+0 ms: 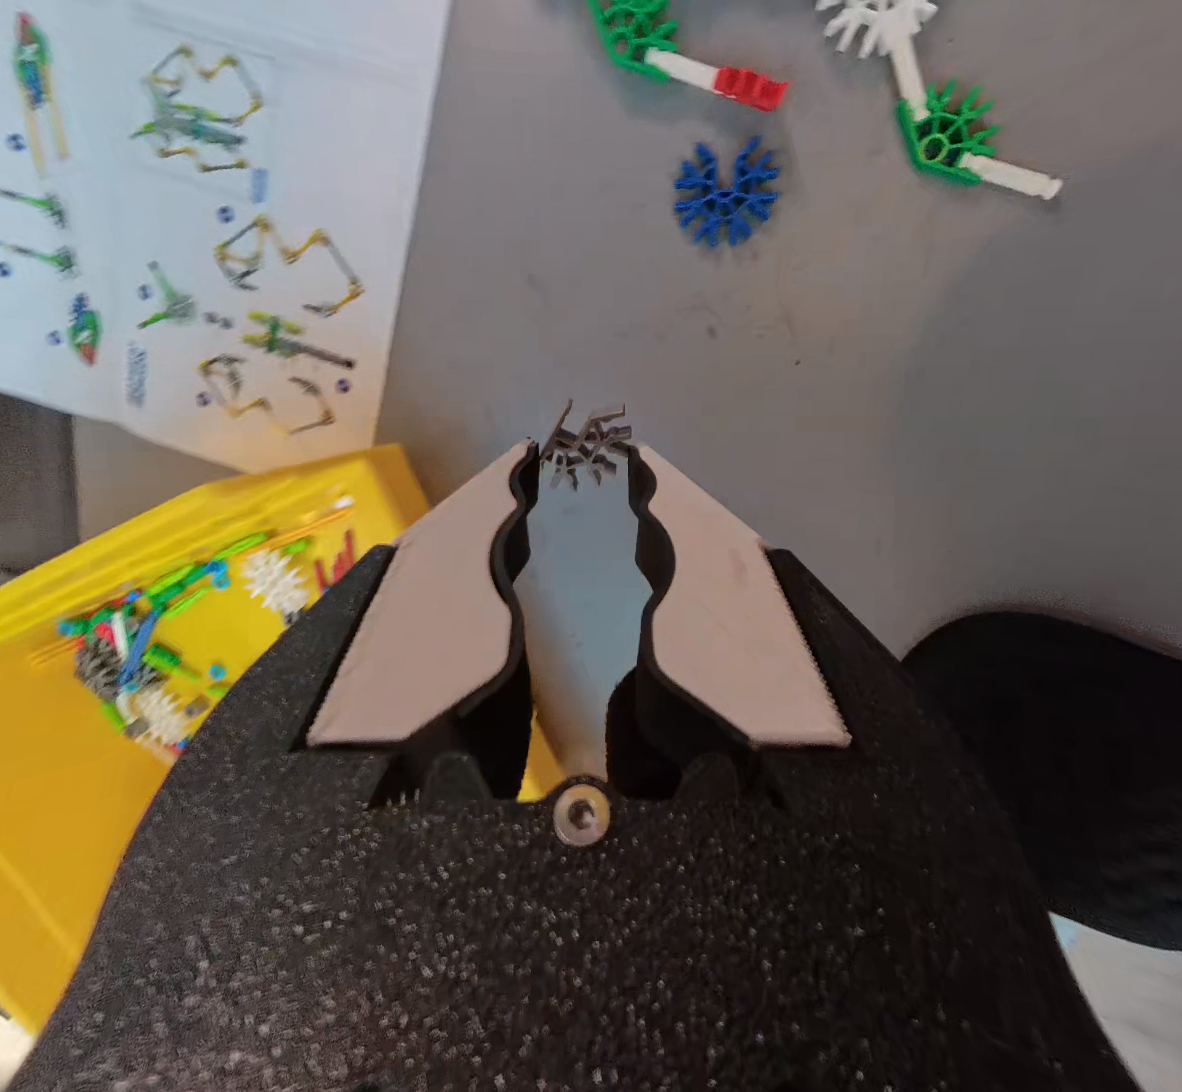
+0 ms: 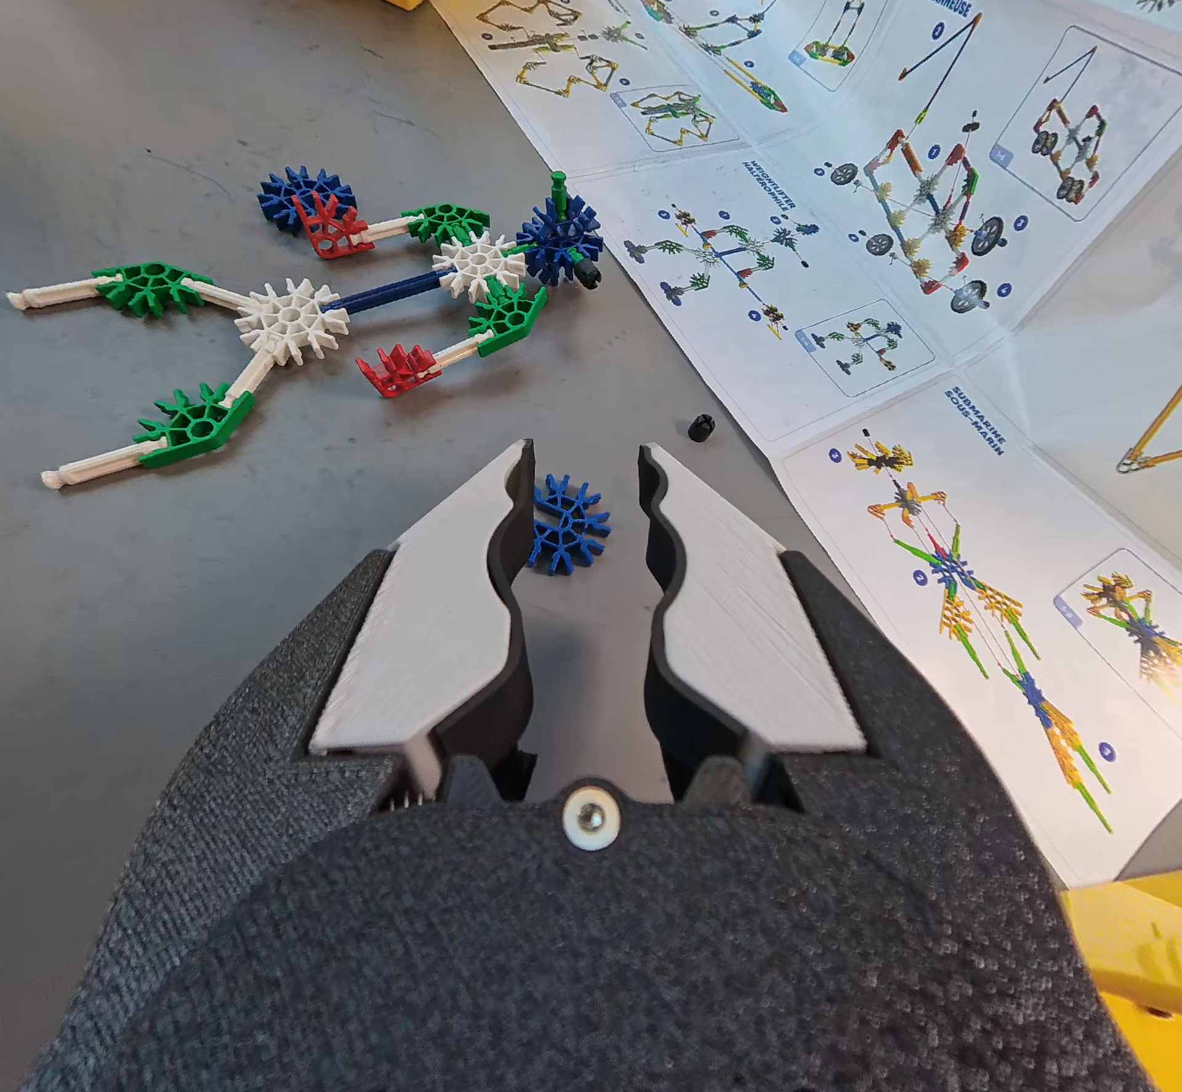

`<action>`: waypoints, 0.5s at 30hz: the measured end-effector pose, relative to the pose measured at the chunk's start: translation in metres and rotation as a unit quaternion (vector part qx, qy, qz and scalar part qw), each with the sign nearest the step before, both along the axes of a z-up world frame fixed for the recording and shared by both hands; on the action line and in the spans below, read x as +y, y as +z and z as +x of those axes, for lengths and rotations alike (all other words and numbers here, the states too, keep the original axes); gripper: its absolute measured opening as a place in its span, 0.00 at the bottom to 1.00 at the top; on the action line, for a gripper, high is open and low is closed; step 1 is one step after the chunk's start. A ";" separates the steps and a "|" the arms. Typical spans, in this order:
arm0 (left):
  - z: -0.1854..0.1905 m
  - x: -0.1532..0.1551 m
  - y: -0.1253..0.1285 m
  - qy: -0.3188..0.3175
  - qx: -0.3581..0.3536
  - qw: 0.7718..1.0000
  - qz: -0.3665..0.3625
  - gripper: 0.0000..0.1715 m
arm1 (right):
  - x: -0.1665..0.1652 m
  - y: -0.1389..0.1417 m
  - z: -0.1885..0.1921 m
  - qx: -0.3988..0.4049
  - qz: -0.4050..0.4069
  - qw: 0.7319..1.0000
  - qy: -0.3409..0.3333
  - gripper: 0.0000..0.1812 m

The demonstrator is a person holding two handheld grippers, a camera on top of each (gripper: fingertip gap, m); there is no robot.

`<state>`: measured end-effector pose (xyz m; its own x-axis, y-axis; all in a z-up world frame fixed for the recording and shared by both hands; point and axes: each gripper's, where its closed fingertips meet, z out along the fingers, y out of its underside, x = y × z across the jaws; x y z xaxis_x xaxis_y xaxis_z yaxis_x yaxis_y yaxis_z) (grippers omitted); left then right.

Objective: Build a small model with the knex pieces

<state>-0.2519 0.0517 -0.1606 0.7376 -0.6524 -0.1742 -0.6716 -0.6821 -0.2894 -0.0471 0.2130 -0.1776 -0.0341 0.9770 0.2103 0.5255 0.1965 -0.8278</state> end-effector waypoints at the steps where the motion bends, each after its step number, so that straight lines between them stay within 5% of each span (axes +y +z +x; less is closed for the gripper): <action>1: 0.012 -0.002 -0.015 -0.012 -0.002 1.000 -0.012 0.15 | 0.001 0.001 0.000 0.003 -0.002 1.000 -0.002 0.17; 5: 0.033 -0.014 -0.059 -0.031 -0.009 0.998 -0.054 0.15 | 0.009 0.004 0.003 0.012 -0.007 1.000 -0.015 0.17; 8: 0.040 -0.017 -0.056 -0.031 -0.032 0.998 -0.052 0.16 | 0.009 0.007 0.003 0.018 -0.012 1.000 -0.016 0.17; 11: 0.031 -0.015 -0.034 -0.032 -0.027 0.999 -0.021 0.17 | 0.007 0.008 0.003 0.016 -0.006 1.000 -0.013 0.17; 15: -0.026 0.006 0.035 0.050 -0.023 0.996 0.076 0.18 | 0.006 0.008 0.002 0.017 -0.005 1.000 -0.011 0.17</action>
<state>-0.2778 0.0575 -0.1252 0.8073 -0.5434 -0.2301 -0.5859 -0.6913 -0.4229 -0.0448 0.2190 -0.1696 -0.0048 0.9795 0.2013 0.5016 0.1765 -0.8469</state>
